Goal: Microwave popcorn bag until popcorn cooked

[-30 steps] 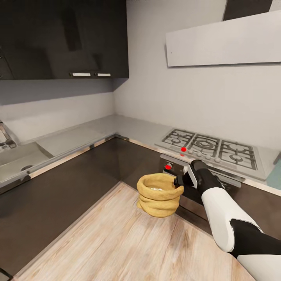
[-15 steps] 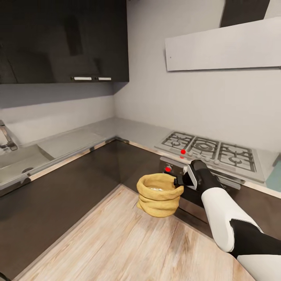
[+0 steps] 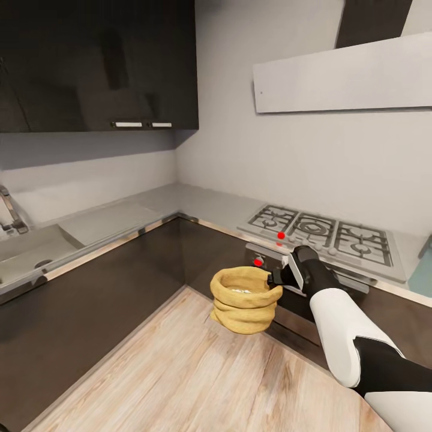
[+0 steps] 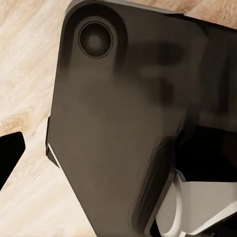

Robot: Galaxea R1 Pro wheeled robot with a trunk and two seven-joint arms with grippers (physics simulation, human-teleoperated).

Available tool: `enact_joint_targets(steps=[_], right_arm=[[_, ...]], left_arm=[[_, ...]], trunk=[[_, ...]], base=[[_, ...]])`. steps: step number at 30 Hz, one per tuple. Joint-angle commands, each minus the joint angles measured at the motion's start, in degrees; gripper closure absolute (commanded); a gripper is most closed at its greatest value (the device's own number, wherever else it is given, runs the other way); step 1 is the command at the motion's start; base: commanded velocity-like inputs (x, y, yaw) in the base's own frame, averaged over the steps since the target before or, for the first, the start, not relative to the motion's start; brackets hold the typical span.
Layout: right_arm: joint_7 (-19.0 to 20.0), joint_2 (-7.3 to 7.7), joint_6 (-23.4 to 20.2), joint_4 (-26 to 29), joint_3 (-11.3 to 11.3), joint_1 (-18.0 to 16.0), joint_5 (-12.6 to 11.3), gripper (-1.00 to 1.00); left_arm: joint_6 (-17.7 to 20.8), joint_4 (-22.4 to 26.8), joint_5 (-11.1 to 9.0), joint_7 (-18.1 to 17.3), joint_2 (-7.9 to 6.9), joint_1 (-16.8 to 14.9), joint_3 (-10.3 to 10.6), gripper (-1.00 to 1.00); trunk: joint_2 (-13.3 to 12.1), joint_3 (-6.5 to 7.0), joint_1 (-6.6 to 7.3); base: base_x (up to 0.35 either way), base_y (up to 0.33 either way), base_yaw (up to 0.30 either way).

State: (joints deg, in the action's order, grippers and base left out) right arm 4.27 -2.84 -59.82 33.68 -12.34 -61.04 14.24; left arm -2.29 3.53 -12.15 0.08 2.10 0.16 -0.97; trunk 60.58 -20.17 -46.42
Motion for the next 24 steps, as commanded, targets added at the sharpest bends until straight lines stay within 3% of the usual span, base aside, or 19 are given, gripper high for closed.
enact_joint_targets(steps=[1,7,11,24], right_arm=[[0.6,-0.07,-0.2,0.1,-0.4,0.0,0.5,1.0],[0.7,-0.06,-0.2,0.2,-0.5,0.0,0.5,1.0],[0.7,-0.15,-0.2,3.3,-0.5,0.0,0.6,1.0],[0.6,-0.06,-0.2,3.3,-0.5,0.0,0.2,1.0]], left_arm=[[-0.1,0.1,-0.3,0.0,0.01,0.0,-0.1,-1.0],[-0.1,0.1,-0.3,0.0,0.01,0.0,-0.1,-1.0],[-0.1,0.1,-0.3,0.0,0.01,0.0,-0.1,-1.0],[-0.1,0.1,-0.3,0.0,0.01,0.0,-0.1,-1.0]], trunk=[[0.0,-0.06,0.0],[0.0,-0.06,0.0],[0.0,-0.06,0.0],[0.0,-0.05,0.0]], base=[[0.0,0.0,0.0],[0.0,0.0,0.0],[0.0,0.0,0.0],[0.0,0.0,-0.003]])
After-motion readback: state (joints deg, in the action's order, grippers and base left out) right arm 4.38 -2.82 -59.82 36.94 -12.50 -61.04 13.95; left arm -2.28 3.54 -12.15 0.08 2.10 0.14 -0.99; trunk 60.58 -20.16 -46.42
